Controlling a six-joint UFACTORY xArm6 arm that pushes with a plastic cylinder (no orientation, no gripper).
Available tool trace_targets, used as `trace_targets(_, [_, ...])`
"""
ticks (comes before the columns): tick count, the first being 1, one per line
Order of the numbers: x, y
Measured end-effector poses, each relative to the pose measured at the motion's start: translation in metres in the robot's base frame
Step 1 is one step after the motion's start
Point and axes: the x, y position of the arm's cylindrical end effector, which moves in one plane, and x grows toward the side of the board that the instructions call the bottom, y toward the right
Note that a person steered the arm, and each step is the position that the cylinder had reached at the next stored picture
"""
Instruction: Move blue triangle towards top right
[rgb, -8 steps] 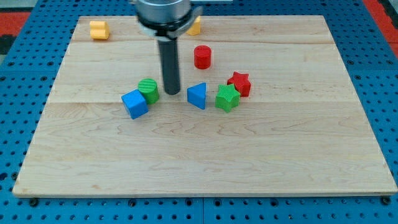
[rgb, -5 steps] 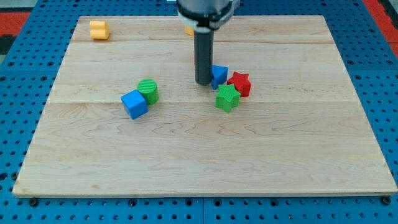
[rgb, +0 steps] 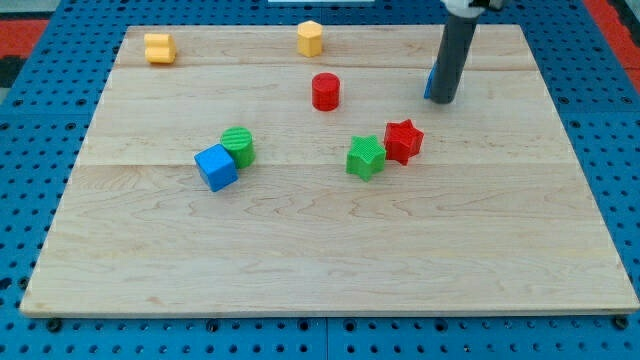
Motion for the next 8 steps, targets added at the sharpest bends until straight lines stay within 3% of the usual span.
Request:
trace_targets(1, [-0.047, -0.013])
trace_targets(2, [-0.051, -0.008])
trace_targets(3, [-0.054, 0.033])
trace_targets(8, [-0.071, 0.035])
